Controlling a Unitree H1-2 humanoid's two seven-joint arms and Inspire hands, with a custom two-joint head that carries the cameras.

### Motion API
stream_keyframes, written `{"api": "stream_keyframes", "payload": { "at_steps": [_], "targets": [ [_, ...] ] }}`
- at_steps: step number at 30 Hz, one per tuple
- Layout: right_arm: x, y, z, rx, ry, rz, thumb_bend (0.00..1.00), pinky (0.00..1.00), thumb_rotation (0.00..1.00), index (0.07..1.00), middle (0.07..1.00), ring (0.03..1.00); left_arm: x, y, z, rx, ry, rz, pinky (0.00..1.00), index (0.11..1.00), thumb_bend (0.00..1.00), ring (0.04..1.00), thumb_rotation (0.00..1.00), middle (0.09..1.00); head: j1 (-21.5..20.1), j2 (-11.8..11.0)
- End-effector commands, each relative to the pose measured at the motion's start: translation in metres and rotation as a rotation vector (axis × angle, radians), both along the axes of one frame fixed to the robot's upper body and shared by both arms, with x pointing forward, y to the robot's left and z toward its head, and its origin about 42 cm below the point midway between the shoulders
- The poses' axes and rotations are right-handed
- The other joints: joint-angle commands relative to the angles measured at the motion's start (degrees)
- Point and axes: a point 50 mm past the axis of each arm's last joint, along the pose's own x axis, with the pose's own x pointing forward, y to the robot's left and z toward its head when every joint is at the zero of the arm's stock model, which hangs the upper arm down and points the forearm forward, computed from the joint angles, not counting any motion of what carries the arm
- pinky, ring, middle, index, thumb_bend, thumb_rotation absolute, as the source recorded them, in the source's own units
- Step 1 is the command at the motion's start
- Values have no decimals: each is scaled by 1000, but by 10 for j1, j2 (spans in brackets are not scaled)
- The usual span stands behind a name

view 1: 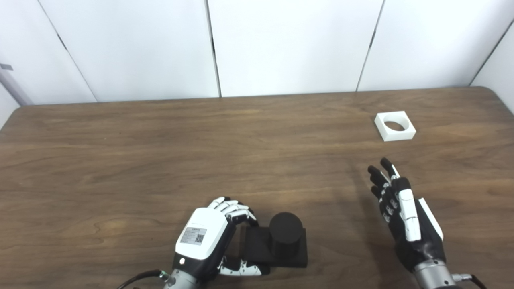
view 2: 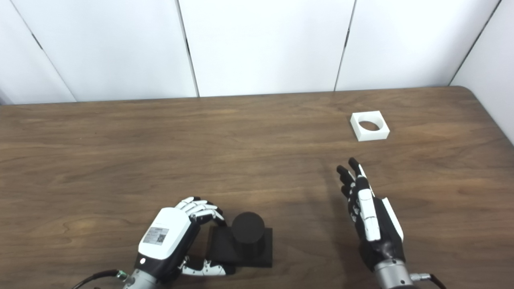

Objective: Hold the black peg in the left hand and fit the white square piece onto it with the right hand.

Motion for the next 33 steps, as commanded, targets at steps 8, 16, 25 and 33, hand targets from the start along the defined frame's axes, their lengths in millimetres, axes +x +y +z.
{"api": "stream_keyframes", "payload": {
  "at_steps": [8, 16, 25, 33],
  "targets": [
    [34, -18, 56, -369, -142, 24, 693, 978, 326, 953, 938, 967, 1, 16, -19, 91, 50, 3, 857, 486, 520, 792, 47, 728, -72, -14],
    [86, -56, 110, -853, -180, 76, 917, 956, 240, 934, 974, 981, 1, 22, -20, 77, 49, 9, 818, 486, 520, 778, 47, 726, -109, -24],
    [150, -91, 145, -1218, -75, 85, 963, 990, 165, 880, 991, 1000, 0, 20, -24, 71, 52, 9, 802, 485, 521, 773, 48, 722, -111, -31],
    [199, -107, 147, -1385, 34, 106, 929, 995, 164, 878, 999, 1000, -3, 16, -23, 65, 51, 9, 809, 485, 521, 775, 48, 723, -104, -31]
  ]
}}
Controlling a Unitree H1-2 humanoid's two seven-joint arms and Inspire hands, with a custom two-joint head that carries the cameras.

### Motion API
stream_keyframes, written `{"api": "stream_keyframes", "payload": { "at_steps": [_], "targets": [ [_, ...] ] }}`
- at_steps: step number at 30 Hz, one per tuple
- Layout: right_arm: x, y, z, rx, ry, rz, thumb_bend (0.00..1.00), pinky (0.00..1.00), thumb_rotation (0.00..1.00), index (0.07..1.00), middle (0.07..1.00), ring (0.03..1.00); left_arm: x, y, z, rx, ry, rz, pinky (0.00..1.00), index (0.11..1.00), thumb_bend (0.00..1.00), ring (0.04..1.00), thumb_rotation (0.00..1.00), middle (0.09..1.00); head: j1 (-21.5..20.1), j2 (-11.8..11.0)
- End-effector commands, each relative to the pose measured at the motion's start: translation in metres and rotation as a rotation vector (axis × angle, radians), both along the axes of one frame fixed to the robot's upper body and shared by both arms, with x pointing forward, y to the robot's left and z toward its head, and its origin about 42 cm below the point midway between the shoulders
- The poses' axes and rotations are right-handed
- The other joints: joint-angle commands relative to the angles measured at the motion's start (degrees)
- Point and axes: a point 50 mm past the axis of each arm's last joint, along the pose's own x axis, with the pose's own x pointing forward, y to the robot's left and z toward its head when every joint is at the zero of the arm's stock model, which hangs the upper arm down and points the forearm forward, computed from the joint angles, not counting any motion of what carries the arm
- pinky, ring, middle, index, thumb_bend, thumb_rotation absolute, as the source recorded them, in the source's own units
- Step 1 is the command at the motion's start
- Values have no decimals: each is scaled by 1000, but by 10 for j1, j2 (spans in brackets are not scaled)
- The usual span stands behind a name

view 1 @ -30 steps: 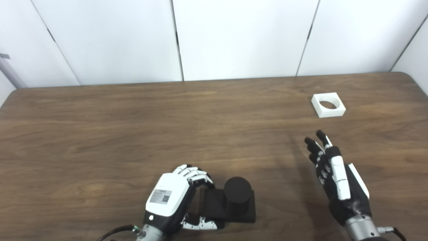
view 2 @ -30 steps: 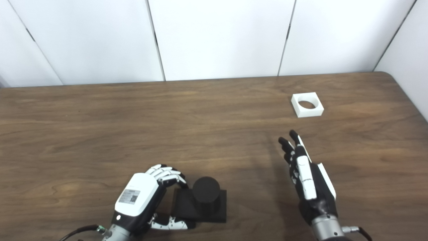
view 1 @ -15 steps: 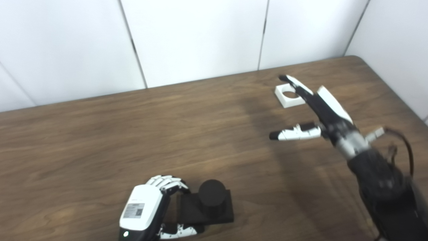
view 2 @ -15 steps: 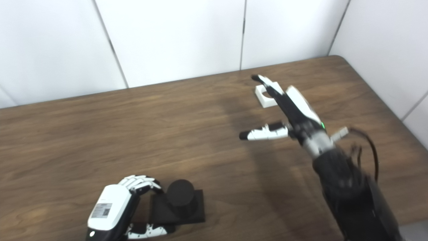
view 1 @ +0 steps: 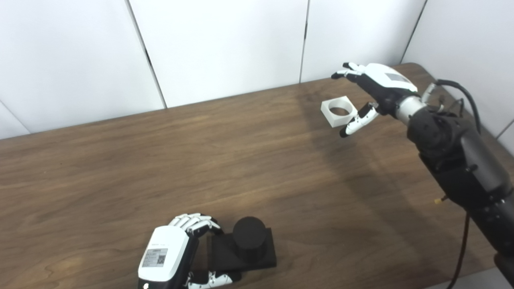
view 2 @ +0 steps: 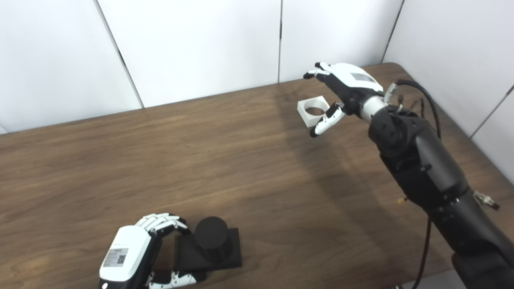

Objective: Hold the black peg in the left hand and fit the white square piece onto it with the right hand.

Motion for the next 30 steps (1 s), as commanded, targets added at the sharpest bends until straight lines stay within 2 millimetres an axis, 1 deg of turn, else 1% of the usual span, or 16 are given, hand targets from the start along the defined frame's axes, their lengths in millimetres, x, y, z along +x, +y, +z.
{"api": "stream_keyframes", "payload": {
  "at_steps": [1, 5, 6, 8, 11, 15, 20, 25, 30],
  "targets": [
    [16, -6, 28, -89, -72, 9, 927, 993, 162, 878, 997, 1000, -6, 6, -17, 85, 65, 17, 810, 485, 521, 775, 48, 723, 0, 0],
    [39, -11, 30, -182, -45, 1, 934, 998, 133, 864, 987, 1000, -7, 5, -16, 79, 65, 15, 811, 485, 521, 775, 47, 723, 3, 2],
    [45, -12, 30, -210, -38, 4, 932, 999, 143, 864, 987, 1000, -7, 4, -16, 79, 64, 15, 812, 485, 521, 775, 47, 723, 4, 2],
    [55, -12, 31, -253, -26, 8, 935, 1000, 153, 861, 984, 1000, -7, 3, -15, 80, 66, 16, 811, 485, 521, 775, 47, 723, 6, 2],
    [66, -11, 28, -297, -8, 17, 922, 1000, 142, 861, 980, 1000, -7, 1, -15, 76, 68, 18, 814, 485, 521, 778, 47, 725, 14, 3],
    [74, -9, 23, -324, 16, 37, 903, 1000, 129, 867, 979, 1000, -8, -1, -15, 63, 75, 28, 815, 485, 521, 778, 48, 726, 21, 2],
    [84, -5, 13, -377, 51, 57, 899, 1000, 151, 867, 974, 1000, -8, -3, -14, 57, 78, 37, 816, 485, 521, 780, 48, 727, 21, 4],
    [93, -5, 4, -403, 81, 55, 896, 995, 147, 859, 966, 994, -8, -4, -13, 53, 77, 34, 819, 486, 521, 782, 47, 727, 25, 4],
    [100, -5, 0, -424, 107, 43, 898, 994, 140, 850, 956, 988, -7, -7, -12, 53, 74, 39, 819, 486, 521, 782, 47, 727, 29, 3]
  ]
}}
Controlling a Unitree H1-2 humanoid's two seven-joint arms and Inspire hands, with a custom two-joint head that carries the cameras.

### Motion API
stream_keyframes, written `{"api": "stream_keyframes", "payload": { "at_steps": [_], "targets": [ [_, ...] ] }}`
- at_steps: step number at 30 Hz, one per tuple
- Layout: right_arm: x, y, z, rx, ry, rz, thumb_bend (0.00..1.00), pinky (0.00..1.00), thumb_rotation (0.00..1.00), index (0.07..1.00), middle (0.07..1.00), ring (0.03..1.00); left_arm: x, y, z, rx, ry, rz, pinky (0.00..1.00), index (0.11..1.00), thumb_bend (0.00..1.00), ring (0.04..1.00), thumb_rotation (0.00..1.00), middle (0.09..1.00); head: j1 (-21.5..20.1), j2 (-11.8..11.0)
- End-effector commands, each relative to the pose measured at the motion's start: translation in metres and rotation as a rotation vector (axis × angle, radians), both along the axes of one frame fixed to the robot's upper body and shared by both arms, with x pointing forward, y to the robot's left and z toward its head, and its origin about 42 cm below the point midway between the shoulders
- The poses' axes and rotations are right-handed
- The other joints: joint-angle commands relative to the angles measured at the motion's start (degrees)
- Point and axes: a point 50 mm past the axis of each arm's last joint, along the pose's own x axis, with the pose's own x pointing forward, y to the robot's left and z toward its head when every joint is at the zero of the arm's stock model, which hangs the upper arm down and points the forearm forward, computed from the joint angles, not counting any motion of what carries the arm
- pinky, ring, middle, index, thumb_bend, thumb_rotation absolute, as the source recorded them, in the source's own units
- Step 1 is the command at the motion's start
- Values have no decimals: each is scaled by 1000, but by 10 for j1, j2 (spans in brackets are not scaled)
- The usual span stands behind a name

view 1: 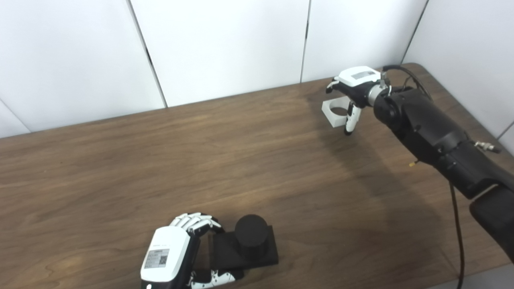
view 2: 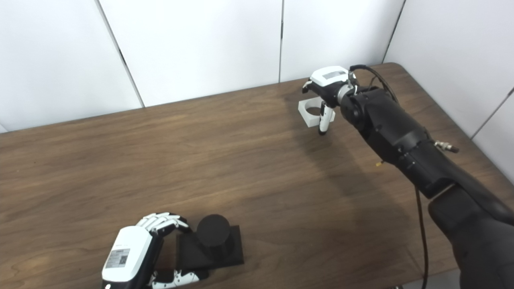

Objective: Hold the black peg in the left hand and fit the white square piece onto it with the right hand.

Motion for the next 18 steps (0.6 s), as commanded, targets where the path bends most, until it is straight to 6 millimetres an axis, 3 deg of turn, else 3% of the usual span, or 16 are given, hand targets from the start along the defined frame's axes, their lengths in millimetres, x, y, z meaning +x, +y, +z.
{"api": "stream_keyframes", "payload": {
  "at_steps": [1, 11, 18],
  "targets": [
    [13, 0, 36, -36, -97, 19, 897, 992, 140, 850, 955, 987, -2, 2, -11, 73, 63, 7, 818, 486, 521, 782, 47, 727, 1, 0],
    [17, -5, 35, -66, -73, 9, 885, 958, 157, 847, 947, 971, -2, 0, -11, 46, 77, 13, 825, 486, 520, 789, 46, 733, 3, 0],
    [15, -13, 36, -97, -75, 33, 835, 880, 126, 734, 904, 936, -2, 0, -10, 43, 73, 13, 824, 486, 520, 788, 46, 732, 3, 1]
  ]
}}
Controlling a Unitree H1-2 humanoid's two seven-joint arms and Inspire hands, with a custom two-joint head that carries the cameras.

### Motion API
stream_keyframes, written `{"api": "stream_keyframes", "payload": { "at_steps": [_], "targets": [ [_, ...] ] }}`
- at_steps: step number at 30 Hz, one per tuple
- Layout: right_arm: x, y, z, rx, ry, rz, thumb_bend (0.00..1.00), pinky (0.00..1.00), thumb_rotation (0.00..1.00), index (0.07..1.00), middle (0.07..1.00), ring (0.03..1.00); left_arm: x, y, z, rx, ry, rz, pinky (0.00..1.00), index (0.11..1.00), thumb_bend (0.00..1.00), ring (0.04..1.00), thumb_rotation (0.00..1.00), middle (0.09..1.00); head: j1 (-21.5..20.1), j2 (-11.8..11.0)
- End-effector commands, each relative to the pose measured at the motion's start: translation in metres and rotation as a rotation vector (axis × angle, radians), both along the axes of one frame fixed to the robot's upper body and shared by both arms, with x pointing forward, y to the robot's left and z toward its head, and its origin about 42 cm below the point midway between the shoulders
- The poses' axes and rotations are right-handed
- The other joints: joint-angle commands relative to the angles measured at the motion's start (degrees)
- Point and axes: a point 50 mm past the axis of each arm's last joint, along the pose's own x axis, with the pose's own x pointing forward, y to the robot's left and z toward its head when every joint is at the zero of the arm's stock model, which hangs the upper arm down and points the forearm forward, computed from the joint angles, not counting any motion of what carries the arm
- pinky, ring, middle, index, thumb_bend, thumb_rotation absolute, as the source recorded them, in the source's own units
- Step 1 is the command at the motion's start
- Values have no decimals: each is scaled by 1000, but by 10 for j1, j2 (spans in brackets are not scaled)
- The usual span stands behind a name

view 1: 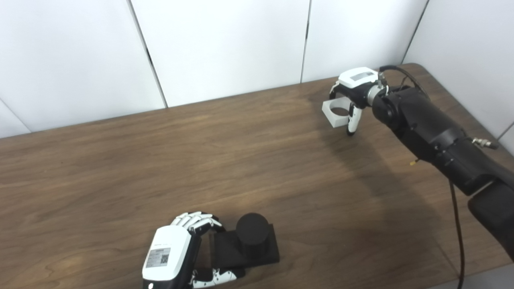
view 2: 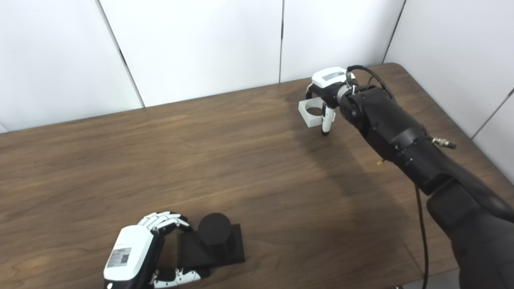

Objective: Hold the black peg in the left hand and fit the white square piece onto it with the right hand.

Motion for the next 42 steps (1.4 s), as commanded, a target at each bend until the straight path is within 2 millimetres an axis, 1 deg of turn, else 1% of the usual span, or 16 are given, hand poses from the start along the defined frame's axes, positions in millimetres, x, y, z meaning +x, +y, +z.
{"api": "stream_keyframes", "payload": {
  "at_steps": [1, 3, 8, 11, 14, 18, 25, 27, 28, 29, 30, 33, 36, 38, 42],
  "targets": [
    [10, -10, 40, -41, -104, 16, 833, 873, 118, 722, 900, 933, -3, 2, -10, 53, 62, 0, 824, 486, 520, 787, 46, 732, 0, 0],
    [9, -13, 38, -44, -103, 15, 832, 859, 114, 704, 893, 927, -3, 2, -10, 52, 62, 0, 825, 485, 520, 787, 47, 732, 3, 0],
    [7, -17, 32, -50, -98, 13, 824, 839, 125, 726, 888, 922, -3, 1, -10, 48, 62, 3, 827, 485, 521, 787, 47, 732, 3, 2],
    [5, -18, 29, -49, -105, 24, 830, 817, 121, 720, 876, 907, -4, 1, -9, 48, 62, 3, 824, 485, 521, 786, 47, 731, 3, 3],
    [3, -20, 26, -49, -112, 33, 829, 780, 115, 687, 850, 882, -4, 1, -8, 46, 59, 0, 823, 485, 520, 787, 46, 732, 4, 3],
    [3, -22, 23, -58, -115, 41, 813, 766, 114, 661, 825, 866, -4, -1, -7, 43, 52, 1, 817, 485, 521, 785, 46, 730, 7, 5],
    [0, -24, 16, -51, -137, 51, 819, 756, 135, 656, 799, 846, -3, -2, -6, 34, 50, -4, 815, 485, 520, 786, 46, 731, 9, 5],
    [0, -25, 14, -49, -149, 61, 812, 737, 129, 635, 786, 834, -2, -2, -6, 36, 52, -4, 817, 485, 520, 788, 46, 732, 9, 5],
    [0, -25, 13, -40, -154, 64, 672, 729, 134, 566, 779, 828, -2, -2, -5, 36, 52, -3, 819, 485, 520, 789, 46, 733, 9, 5],
    [-1, -25, 13, -26, -161, 67, 584, 723, 136, 520, 763, 820, -2, -2, -6, 34, 51, -2, 819, 485, 520, 789, 46, 732, 9, 4],
    [-1, -26, 12, -15, -166, 69, 555, 718, 135, 503, 746, 809, -1, -2, -6, 32, 49, 0, 817, 485, 520, 788, 46, 731, 9, 3],
    [-3, -26, 13, -4, -173, 76, 526, 707, 130, 485, 713, 783, 0, -4, -5, 31, 47, 4, 815, 485, 520, 788, 46, 731, 13, 5],
    [-4, -25, 16, -7, -168, 85, 522, 718, 128, 483, 715, 792, 0, -5, -5, 33, 50, 6, 814, 485, 520, 787, 45, 731, 14, 4],
    [-5, -24, 20, -17, -171, 107, 522, 734, 128, 483, 719, 802, 0, -6, -5, 33, 51, 6, 814, 485, 520, 789, 45, 733, 15, 3],
    [-9, -14, 35, -46, -187, 172, 523, 762, 130, 484, 723, 813, 1, -7, -5, 33, 49, 6, 814, 485, 520, 790, 45, 734, 15, 4]
  ]
}}
